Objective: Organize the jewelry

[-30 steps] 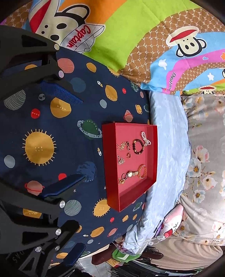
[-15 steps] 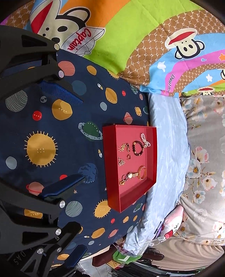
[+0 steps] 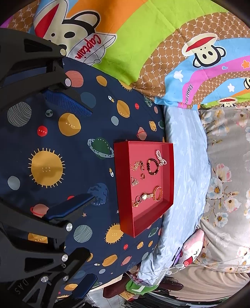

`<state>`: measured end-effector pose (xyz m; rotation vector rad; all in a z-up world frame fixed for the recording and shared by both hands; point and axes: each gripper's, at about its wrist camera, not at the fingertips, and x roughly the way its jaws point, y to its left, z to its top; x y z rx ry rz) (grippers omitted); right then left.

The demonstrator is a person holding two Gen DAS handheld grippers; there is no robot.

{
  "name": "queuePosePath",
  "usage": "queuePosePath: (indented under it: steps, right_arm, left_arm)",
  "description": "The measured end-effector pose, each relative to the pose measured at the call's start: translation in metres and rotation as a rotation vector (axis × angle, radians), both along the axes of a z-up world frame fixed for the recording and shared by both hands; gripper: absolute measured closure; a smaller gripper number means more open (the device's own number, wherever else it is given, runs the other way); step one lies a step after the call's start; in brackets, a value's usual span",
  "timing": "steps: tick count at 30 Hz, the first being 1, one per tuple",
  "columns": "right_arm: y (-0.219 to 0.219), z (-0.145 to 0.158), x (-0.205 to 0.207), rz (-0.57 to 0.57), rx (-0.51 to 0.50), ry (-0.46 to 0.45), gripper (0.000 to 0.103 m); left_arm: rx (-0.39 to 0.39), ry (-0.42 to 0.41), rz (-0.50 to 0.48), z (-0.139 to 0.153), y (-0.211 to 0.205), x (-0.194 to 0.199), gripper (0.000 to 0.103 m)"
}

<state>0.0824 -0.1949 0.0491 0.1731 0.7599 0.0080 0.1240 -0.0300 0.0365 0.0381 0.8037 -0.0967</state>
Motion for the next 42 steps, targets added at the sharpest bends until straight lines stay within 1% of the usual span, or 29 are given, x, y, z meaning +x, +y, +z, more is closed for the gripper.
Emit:
queuePosePath:
  steps: [9,14,30,34,37,42]
  right_arm:
    - [-0.0003,-0.0002,-0.0002,0.0,0.0,-0.002,0.027]
    - [-0.0019,0.0017,-0.0019,-0.011,-0.008,-0.004,0.023]
    - [-0.0033,0.004,-0.0032,-0.013,-0.006,-0.005,0.023]
    - [-0.0034,0.0039,-0.0031,-0.013,-0.009,-0.007,0.021]
    - [-0.0019,0.0027,0.0,-0.018,-0.017,-0.002,0.019]
    - [0.0002,-0.0007,0.0035,-0.023,-0.029,0.006,0.019]
  left_arm:
    - [0.0,-0.001,0.0,0.0,-0.0006,-0.0002,0.024]
    - [-0.001,0.0,0.001,0.0002,-0.0007,-0.0004,0.024]
    - [0.004,0.008,0.014,-0.0017,0.0031,0.0008,0.024]
    - [0.006,0.009,0.017,-0.0019,0.0048,0.0013,0.024]
    - [0.017,0.007,0.016,-0.0023,0.0038,0.001,0.023]
    - [0.044,0.008,0.053,-0.005,0.0023,0.0,0.022]
